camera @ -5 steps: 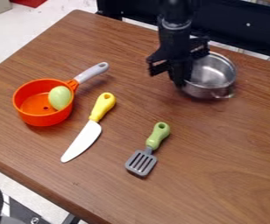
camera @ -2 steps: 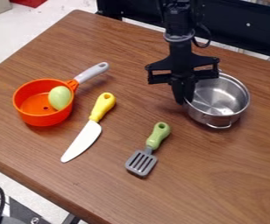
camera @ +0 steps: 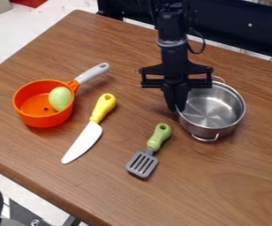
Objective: Move the silver pot from the upper middle of the table to the middle of it
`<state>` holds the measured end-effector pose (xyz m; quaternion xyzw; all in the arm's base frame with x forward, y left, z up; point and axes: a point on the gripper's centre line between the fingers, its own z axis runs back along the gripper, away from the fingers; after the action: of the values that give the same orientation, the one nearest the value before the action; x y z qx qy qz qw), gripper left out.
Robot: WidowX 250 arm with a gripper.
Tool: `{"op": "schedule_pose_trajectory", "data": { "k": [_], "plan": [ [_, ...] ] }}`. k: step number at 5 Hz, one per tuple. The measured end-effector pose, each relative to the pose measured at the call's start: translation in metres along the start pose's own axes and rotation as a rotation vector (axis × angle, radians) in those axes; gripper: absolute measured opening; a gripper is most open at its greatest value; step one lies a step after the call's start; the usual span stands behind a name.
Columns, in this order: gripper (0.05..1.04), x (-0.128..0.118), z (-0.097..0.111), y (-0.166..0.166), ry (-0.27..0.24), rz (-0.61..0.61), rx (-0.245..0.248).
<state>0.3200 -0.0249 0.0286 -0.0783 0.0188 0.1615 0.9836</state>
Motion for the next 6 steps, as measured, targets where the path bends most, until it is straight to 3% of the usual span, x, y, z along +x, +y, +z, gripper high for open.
{"op": "schedule_pose_trajectory", "data": {
  "k": [2,3,5,6],
  "plan": [
    [0.076,-0.006,0.004,0.007,0.004,-0.026,-0.002],
    [0.222,-0.004,0.007,0.003,-0.001,0.035,-0.01],
    [0.767,0.017,0.03,-0.006,-0.041,0.137,-0.027],
    [0.987,0.037,0.034,-0.001,-0.048,0.237,-0.025]
  ]
}}
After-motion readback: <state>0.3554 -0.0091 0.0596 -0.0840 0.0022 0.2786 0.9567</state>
